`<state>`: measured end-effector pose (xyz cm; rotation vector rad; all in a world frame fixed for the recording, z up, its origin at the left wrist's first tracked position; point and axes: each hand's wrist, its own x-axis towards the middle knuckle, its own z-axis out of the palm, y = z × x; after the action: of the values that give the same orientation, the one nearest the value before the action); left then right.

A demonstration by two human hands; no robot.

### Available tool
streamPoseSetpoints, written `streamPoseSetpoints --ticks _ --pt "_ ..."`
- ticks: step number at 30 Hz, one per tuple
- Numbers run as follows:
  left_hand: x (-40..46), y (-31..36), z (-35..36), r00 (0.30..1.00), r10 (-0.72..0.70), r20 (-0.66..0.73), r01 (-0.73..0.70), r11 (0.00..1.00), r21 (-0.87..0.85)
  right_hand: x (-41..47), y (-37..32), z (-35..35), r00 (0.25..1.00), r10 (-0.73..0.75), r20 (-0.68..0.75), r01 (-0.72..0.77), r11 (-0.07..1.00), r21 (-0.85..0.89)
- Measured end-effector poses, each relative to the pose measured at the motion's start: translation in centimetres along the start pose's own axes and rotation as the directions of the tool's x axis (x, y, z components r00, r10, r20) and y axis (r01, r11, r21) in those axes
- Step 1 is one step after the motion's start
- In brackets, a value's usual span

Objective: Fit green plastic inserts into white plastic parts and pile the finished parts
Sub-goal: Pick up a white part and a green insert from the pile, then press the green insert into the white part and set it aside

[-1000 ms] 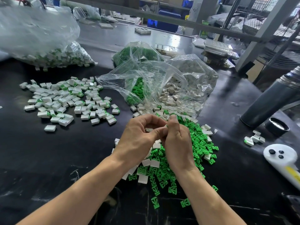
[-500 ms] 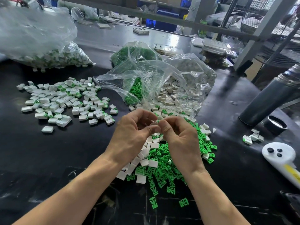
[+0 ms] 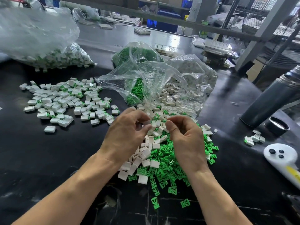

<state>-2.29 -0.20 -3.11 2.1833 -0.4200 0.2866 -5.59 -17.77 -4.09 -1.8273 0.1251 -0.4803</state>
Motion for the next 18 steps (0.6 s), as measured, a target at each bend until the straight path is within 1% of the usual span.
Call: streamPoseSetpoints --ticks 3,6,10,13,18 --pt "0.6 -1.5 -0.9 0.997 -0.068 -0.027 0.071 0.989 0.128 0.5 0.6 -0.6 0.999 0.025 -0.035 -0.026 0.999 -0.027" --pt "1.5 -2.8 -2.1 0.987 -0.108 -0.115 0.138 0.946 0.294 0.8 1.1 -1.0 0.998 0.05 -0.05 -0.053 0.997 -0.058" --pt "2.6 -4.4 -3.7 0.962 -0.138 -0.236 0.231 0.873 0.43 1.0 1.1 -1.5 0.994 0.062 -0.088 -0.073 0.989 -0.129" --pt "2.9 -5.4 -4.5 0.94 -0.171 -0.296 0.303 0.816 0.492 1.1 1.0 -1.8 0.989 0.084 -0.12 -0.1 0.987 -0.13" --pt "3.2 -6.7 -5.7 0.909 -0.234 -0.346 0.39 0.771 0.503 1.1 0.5 -2.2 0.991 0.076 -0.11 -0.092 0.984 -0.154"
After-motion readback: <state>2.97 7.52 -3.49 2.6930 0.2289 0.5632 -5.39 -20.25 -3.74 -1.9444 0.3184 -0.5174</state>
